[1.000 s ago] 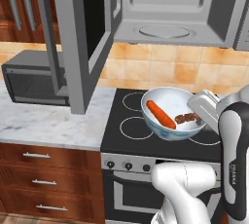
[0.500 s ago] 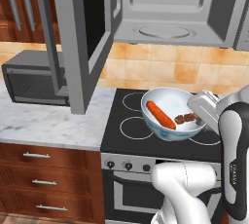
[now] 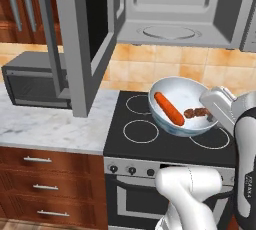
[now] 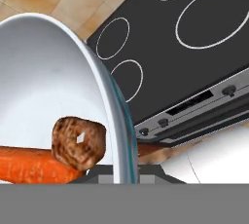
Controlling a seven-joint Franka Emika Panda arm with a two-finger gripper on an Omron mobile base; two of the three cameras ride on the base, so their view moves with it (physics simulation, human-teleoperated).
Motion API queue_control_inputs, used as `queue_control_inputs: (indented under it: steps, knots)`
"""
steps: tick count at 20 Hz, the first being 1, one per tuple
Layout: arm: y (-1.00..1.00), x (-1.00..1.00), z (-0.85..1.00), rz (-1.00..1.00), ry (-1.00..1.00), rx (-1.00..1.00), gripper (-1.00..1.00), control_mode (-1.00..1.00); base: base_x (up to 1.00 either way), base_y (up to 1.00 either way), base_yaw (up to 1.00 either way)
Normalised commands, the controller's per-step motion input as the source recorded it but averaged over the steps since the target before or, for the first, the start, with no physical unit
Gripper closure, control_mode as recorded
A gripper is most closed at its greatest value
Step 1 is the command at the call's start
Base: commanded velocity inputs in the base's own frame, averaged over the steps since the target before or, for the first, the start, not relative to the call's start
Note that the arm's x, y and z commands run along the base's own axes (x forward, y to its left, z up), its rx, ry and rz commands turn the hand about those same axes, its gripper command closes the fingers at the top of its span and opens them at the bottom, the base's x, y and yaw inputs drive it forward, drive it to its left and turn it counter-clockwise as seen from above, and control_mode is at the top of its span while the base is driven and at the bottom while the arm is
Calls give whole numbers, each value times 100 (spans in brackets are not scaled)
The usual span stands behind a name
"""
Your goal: Place the bowl containing the carrot and kebab skewer in the microwave. Close the microwave door and press the start button to microwave the meal.
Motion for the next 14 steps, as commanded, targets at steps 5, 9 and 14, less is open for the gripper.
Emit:
queue_control_inputs:
  steps: [5, 9, 14]
  knots:
    - [-9, 0, 79, -16, 0, 0, 100, -100, 0, 0, 0]
    - [-12, 0, 73, -11, -3, 0, 100, -100, 0, 0, 0]
    - [-8, 0, 57, -7, -7, 1, 100, -100, 0, 0, 0]
